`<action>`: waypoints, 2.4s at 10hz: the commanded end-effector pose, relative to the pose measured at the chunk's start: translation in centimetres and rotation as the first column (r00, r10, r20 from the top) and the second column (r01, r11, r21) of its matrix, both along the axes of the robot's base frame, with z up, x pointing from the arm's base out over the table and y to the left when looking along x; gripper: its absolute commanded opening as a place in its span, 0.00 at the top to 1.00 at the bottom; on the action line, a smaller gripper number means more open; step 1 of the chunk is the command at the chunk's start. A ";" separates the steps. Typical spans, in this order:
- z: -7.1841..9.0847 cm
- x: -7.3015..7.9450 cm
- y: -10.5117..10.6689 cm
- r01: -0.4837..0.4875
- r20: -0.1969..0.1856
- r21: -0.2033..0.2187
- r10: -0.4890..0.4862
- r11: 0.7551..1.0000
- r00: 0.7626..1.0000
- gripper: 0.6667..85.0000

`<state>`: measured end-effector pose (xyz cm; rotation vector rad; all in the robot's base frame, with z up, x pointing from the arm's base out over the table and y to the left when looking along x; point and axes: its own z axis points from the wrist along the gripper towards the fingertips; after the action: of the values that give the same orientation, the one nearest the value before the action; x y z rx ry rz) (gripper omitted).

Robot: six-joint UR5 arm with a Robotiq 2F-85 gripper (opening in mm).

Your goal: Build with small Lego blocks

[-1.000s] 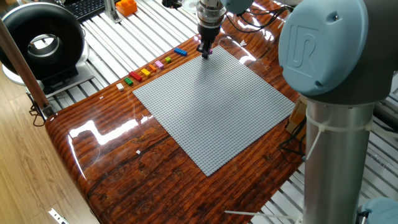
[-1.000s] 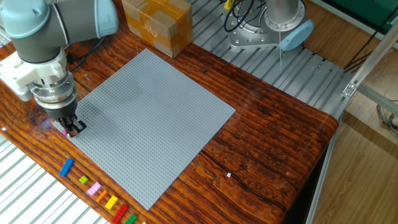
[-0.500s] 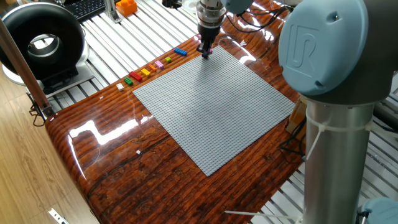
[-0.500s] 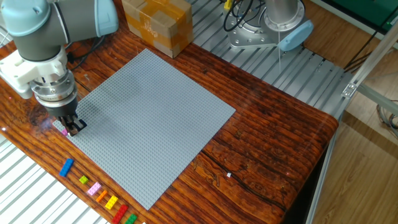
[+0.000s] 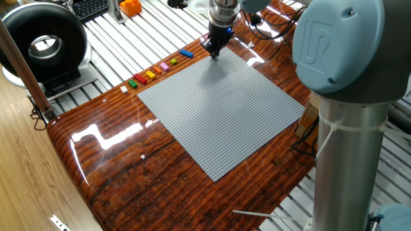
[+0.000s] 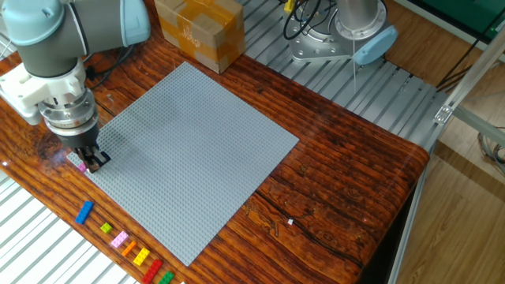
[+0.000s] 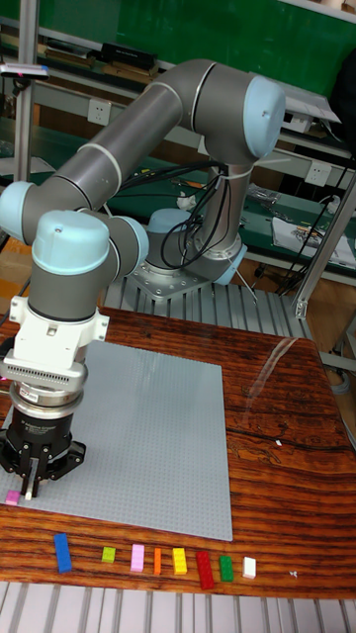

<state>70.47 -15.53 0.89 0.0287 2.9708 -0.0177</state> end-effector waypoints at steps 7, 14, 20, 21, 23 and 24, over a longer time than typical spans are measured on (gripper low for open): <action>-0.1 -0.1 -0.3 0.012 0.001 0.002 -0.012 1.000 1.000 1.00; -0.3 0.1 0.0 0.017 0.013 0.016 -0.017 1.000 1.000 1.00; -0.4 0.2 0.0 0.009 0.024 0.023 -0.009 1.000 1.000 1.00; -0.5 0.2 0.1 0.010 0.024 0.029 -0.011 1.000 1.000 1.00; -0.5 0.2 0.2 0.012 0.024 0.033 -0.013 0.999 1.000 1.00; -0.6 0.1 0.2 0.012 0.025 0.034 -0.013 0.999 1.000 1.00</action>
<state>70.56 -15.44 0.24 0.0364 2.9512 0.0112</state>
